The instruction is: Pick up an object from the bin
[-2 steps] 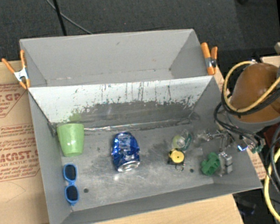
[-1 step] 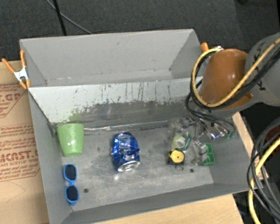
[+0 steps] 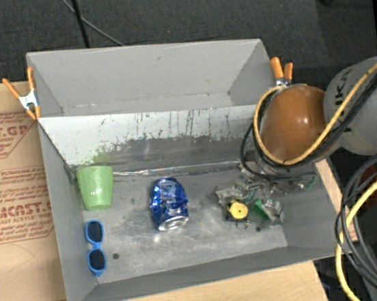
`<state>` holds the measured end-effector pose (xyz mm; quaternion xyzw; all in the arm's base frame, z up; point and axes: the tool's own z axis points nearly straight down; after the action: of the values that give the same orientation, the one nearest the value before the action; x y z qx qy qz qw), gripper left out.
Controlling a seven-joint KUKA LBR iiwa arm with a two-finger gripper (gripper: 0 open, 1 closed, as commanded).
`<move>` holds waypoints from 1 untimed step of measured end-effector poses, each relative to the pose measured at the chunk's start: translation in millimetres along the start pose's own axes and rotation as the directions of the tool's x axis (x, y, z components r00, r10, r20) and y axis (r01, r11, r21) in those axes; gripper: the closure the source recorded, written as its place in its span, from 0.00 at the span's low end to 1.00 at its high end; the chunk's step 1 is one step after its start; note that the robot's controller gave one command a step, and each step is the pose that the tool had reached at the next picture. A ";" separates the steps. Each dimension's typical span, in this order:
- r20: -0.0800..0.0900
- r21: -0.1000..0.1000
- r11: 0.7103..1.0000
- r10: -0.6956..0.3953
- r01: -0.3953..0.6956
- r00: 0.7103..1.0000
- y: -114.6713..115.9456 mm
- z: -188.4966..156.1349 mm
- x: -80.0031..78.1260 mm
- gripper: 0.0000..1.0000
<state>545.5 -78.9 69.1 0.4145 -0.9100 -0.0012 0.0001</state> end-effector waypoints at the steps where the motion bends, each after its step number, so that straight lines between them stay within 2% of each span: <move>1: 0.002 0.002 0.973 -0.229 0.229 0.973 14.0 -0.5 -26.3 0.00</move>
Offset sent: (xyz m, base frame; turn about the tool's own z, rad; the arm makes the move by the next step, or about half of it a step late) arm 0.0065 0.0274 0.0009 -0.2325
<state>552.2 -49.8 69.7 0.5167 -0.8561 -0.0008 -0.0013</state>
